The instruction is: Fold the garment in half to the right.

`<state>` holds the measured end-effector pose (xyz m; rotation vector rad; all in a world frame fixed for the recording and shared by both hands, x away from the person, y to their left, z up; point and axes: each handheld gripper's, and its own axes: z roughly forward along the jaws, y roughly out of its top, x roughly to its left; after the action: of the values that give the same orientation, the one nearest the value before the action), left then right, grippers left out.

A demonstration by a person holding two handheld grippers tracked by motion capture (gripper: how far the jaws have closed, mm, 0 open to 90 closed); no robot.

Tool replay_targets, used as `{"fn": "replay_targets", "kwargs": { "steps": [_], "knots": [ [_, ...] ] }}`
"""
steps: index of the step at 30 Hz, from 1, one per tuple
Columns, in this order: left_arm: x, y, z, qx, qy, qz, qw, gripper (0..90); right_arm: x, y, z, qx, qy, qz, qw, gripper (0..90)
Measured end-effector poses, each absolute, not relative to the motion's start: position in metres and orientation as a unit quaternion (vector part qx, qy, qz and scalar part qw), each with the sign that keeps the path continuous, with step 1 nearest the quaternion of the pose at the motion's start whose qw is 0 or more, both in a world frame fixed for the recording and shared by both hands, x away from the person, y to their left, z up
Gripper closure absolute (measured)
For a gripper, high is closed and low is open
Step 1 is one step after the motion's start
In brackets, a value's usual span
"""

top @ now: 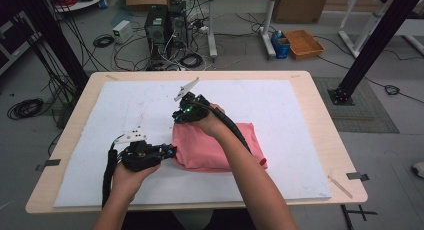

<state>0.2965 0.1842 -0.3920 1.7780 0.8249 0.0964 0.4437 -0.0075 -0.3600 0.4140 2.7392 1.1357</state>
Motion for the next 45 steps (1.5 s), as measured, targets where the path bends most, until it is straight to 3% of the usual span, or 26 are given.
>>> {"fn": "replay_targets", "kwargs": {
  "steps": [23, 45],
  "knots": [
    [0.334, 0.069, -0.376, 0.801, 0.290, -0.001, 0.523, 80.8, 0.443, -0.128, -0.352, 0.188, 0.879, 0.433, 0.067, 84.2],
    [0.349, -0.004, -0.401, 0.825, 0.276, -0.031, 0.492, 80.7, 0.435, -0.192, -0.371, 0.238, 0.866, 0.434, 0.070, 83.6]
  ]
}}
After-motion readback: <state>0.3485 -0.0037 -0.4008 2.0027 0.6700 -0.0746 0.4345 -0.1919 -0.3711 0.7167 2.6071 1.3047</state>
